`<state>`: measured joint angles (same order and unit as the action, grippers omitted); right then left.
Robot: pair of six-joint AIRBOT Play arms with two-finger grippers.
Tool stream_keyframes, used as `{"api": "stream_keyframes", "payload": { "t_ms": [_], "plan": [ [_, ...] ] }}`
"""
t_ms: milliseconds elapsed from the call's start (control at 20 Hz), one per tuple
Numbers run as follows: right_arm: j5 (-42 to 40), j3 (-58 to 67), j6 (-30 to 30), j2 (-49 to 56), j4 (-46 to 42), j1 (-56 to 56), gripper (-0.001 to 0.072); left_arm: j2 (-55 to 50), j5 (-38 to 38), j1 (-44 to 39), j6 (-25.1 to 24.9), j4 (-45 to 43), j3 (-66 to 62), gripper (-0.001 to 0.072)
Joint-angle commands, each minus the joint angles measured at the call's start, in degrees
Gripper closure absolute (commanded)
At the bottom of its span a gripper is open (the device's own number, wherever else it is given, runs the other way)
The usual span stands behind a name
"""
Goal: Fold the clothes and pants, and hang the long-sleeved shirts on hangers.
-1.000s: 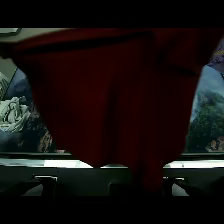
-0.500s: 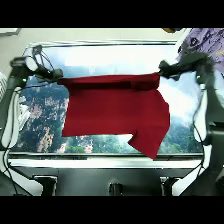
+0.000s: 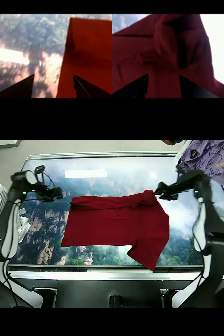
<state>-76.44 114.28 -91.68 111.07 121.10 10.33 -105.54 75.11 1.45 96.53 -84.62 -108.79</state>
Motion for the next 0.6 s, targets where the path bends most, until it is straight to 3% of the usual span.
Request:
{"api": "stream_keyframes", "payload": {
  "t_ms": [0,100,300,550],
  "plan": [
    [-5.81,-5.9,-5.09,-8.87,2.4,7.23,0.0261,6.62,10.93,3.69,-3.13,-1.81,3.65,0.0151],
    [-5.51,-16.92,-7.37,-16.13,4.76,14.21,0.0261,13.64,10.03,6.29,-3.08,-1.77,12.24,0.0152],
    [-2.71,-43.52,-11.45,-27.56,6.1,25.42,0.0262,29.9,1.18,10.32,0.09,-0.68,34.03,0.0152],
    [-0.17,-59.69,-15.63,-29.29,7.82,24.7,0.0273,40.61,-3.15,13.05,0.13,5.18,48.57,0.0151]
  ]
}}
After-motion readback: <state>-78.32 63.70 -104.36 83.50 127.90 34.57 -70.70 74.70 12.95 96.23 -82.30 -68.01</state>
